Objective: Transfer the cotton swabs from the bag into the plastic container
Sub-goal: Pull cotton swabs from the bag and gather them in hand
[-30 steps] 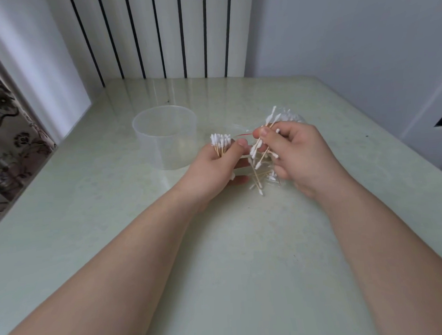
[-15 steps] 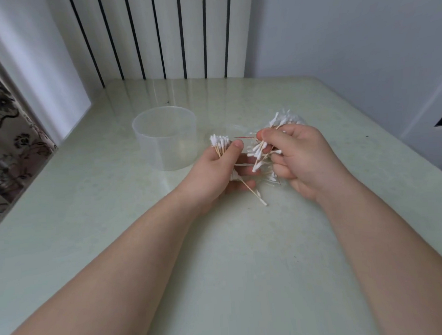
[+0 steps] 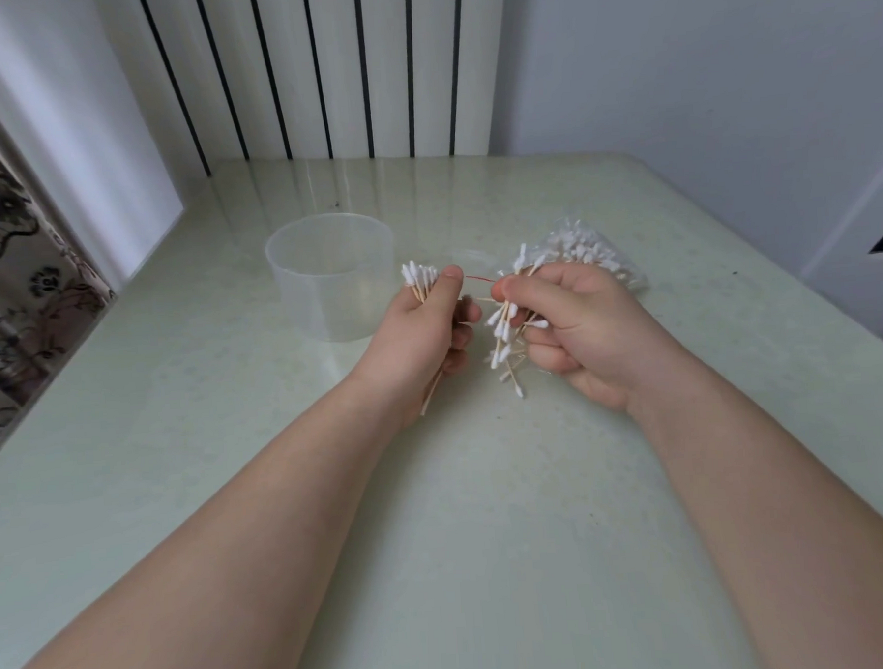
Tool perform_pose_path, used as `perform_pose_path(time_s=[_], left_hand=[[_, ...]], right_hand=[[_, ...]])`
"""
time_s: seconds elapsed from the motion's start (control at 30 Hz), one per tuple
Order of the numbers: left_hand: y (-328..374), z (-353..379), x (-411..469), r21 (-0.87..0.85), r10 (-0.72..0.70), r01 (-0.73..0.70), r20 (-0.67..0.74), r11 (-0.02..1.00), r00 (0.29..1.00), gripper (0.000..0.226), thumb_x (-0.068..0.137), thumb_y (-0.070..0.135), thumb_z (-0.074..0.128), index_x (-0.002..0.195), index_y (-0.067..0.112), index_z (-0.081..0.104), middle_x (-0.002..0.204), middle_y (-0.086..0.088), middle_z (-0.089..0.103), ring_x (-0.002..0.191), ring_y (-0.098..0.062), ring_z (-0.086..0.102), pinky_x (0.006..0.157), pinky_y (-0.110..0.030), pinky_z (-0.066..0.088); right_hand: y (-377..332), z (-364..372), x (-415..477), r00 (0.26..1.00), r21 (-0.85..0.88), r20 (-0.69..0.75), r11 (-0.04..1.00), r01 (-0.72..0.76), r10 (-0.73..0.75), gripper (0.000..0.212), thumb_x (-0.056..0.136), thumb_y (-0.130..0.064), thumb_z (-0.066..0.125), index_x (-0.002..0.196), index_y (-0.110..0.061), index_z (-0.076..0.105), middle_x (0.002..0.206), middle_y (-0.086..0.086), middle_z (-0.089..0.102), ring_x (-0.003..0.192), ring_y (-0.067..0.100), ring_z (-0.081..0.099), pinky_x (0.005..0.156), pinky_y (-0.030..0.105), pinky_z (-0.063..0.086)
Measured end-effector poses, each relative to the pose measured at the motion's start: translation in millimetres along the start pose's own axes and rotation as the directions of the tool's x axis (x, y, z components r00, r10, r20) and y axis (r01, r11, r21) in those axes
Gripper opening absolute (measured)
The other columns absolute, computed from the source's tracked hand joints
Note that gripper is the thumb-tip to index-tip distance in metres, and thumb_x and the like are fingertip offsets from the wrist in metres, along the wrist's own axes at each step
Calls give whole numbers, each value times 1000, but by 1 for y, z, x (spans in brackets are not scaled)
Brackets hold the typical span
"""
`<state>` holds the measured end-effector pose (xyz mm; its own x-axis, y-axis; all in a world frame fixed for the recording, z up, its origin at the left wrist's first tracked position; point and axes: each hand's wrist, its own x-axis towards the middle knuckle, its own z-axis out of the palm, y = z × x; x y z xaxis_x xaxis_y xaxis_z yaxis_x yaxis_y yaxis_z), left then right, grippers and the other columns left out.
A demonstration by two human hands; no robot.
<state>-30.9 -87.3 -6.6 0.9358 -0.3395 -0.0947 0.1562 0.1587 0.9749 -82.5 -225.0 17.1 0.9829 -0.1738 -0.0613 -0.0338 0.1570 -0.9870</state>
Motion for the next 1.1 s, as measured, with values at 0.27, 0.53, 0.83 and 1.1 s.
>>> perform_pose_path(time_s=[0.27, 0.53, 0.83, 1.1], left_hand=[[3, 1, -5, 27, -19, 17, 84, 999, 996, 30, 103, 44, 53, 100, 16, 63, 62, 10, 64, 51, -10, 33, 46, -23, 24], [2, 0, -4, 4, 11, -12, 69, 1000, 998, 24, 105, 29, 52, 87, 19, 64, 54, 13, 56, 50, -9, 27, 45, -22, 22], [1, -4, 4, -49, 0, -4, -88, 999, 996, 19, 104, 25, 48, 90, 21, 59, 57, 8, 52, 48, -10, 34, 42, -19, 20], [-7, 0, -1, 149, 63, -83, 135, 985, 989, 36, 106, 26, 51, 80, 26, 76, 58, 9, 53, 53, -10, 37, 44, -19, 28]], right_hand=[[-3, 2, -1, 1000, 154, 15, 988, 11, -14, 14, 98, -3, 52, 86, -2, 57, 53, 1, 51, 37, 3, 27, 34, 16, 14], [3, 8, 0, 1000, 82, 23, 997, -8, 6, 5, 96, -2, 57, 93, 1, 59, 61, 5, 54, 46, 12, 39, 39, 23, 35], [-4, 2, 1, 999, 126, -16, 991, -38, 41, 9, 95, -5, 57, 87, -5, 60, 62, 5, 52, 48, 13, 39, 40, 22, 38], [-8, -4, 0, 965, 313, 166, 917, -248, 204, 2, 83, -13, 57, 81, -12, 57, 76, 5, 55, 40, 5, 37, 34, 13, 34]])
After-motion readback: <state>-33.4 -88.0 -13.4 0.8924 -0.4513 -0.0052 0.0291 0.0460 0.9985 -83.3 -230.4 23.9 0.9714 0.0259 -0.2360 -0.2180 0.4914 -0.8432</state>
